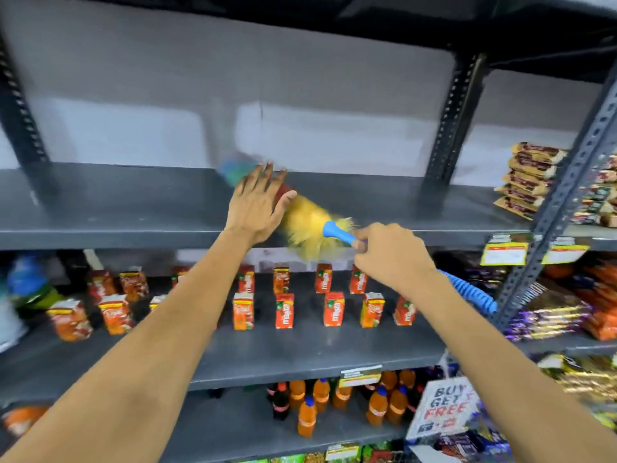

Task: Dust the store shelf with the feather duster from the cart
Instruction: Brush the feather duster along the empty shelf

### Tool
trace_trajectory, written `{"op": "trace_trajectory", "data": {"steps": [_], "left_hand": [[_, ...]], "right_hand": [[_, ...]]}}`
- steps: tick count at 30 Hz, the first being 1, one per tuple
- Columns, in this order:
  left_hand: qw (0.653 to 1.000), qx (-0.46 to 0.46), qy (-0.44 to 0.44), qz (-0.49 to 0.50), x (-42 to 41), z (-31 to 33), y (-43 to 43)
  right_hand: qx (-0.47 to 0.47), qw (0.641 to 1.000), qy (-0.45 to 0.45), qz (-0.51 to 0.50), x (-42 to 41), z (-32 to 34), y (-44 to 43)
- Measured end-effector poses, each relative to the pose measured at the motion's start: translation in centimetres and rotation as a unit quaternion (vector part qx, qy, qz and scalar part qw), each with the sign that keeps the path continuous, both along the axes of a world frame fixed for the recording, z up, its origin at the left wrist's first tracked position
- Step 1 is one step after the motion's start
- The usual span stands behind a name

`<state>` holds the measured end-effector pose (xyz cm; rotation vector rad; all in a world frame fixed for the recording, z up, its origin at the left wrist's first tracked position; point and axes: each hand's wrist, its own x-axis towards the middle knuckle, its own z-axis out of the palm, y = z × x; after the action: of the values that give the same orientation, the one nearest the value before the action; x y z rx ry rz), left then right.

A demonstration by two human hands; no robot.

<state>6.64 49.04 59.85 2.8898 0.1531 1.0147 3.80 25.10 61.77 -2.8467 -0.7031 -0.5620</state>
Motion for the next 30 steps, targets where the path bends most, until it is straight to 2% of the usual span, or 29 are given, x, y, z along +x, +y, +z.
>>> {"op": "trace_trajectory", "data": {"steps": [2,5,8,11,14,19,23,28,30], "left_hand": [[0.999,-0.009,0.003,0.031,-1.4,0.2,2.5],[0.996,-0.014,0.006,0.092,-4.1,0.3,6.1],[0.993,-0.019,-0.003,0.116,-5.8,0.1,8.3],[0.991,-0.033,0.003,0.130,-6.4,0.1,9.1],[0.992,-0.025,-0.006,0.123,-6.3,0.1,8.8],[0.996,0.038,-0.003,0.083,-5.5,-0.2,6.6],[0.998,0.035,-0.013,0.053,-4.0,0.2,4.6],[1.000,0.002,-0.021,0.023,-2.3,1.6,2.1],[1.000,0.000,-0.022,0.015,-1.9,2.0,1.2]], "right_hand": [[0.003,0.999,0.017,0.041,0.1,1.0,0.5],[0.000,0.997,-0.014,0.070,-0.3,2.4,3.4],[-0.011,0.991,-0.055,0.121,-1.7,2.0,7.6],[-0.007,0.989,-0.044,0.143,-2.1,1.0,10.5],[0.012,0.994,-0.023,0.106,-1.1,0.2,11.2],[0.049,0.999,-0.017,0.010,0.3,-1.7,9.5],[0.038,0.999,-0.006,-0.029,2.0,-1.2,6.3],[-0.010,0.992,0.053,0.115,2.8,1.0,3.3],[-0.019,0.988,0.039,0.147,3.0,2.2,2.5]]}}
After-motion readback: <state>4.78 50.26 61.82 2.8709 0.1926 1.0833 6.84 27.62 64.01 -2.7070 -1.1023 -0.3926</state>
